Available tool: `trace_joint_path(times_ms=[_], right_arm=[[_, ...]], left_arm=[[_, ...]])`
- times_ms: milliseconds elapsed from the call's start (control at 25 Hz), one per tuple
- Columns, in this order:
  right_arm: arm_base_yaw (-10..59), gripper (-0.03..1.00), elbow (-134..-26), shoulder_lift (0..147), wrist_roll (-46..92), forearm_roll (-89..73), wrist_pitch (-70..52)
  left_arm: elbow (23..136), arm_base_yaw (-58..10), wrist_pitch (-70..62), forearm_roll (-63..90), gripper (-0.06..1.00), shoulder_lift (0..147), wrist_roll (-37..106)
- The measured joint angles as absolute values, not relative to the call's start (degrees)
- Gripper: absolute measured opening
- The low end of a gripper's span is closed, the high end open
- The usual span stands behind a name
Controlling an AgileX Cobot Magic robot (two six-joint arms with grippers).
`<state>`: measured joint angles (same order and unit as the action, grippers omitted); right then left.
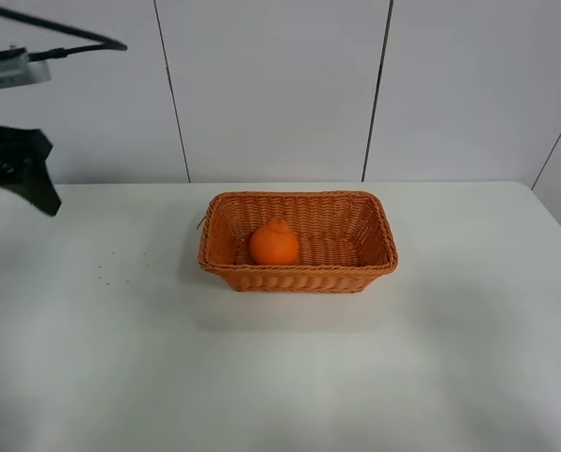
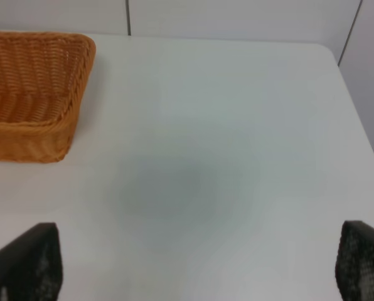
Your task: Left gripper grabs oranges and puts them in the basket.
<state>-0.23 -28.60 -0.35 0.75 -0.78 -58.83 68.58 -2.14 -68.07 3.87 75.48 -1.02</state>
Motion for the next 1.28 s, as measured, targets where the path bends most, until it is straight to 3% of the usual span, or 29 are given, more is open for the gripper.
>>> trace_joint_path(times_ms=[360, 560, 960, 1280], right_arm=[[-0.2, 0.69, -28.6, -0.3, 0.8, -0.8, -58.8], [-0.2, 0.69, -28.6, -0.3, 0.8, -0.8, -58.8], [-0.2, 0.69, -28.6, -0.3, 0.8, -0.8, -58.8], [-0.2, 0.69, -28.6, -0.3, 0.8, -0.8, -58.8]], left_arm=[[39.1, -2.1, -65.0, -2.7, 0.81, 43.5, -1.0], [30.6, -2.1, -61.9, -2.8, 0.81, 26.3, -1.0], [28.2, -2.1, -60.9, -1.5, 0.81, 1.5, -1.0], [28.2, -2.1, -60.9, -1.5, 0.81, -0.3, -1.0]])
